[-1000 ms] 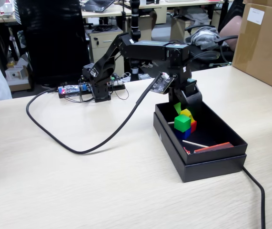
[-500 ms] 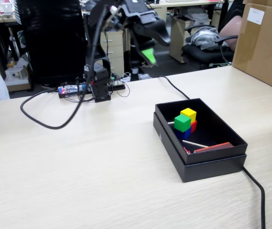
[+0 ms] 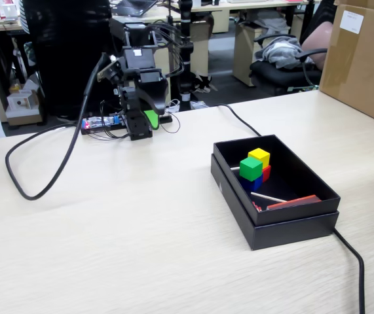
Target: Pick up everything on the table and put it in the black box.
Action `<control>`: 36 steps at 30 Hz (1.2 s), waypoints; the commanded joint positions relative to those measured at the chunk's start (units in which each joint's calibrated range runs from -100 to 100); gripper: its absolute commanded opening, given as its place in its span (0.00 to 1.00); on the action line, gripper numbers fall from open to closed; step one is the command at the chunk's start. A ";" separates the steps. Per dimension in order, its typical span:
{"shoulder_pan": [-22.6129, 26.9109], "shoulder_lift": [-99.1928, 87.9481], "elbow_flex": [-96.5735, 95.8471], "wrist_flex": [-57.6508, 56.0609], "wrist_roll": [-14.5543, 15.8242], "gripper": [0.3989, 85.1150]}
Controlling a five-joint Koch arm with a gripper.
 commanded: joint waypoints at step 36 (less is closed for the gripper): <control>0.15 -6.08 -51.69 42.39 -3.08 0.57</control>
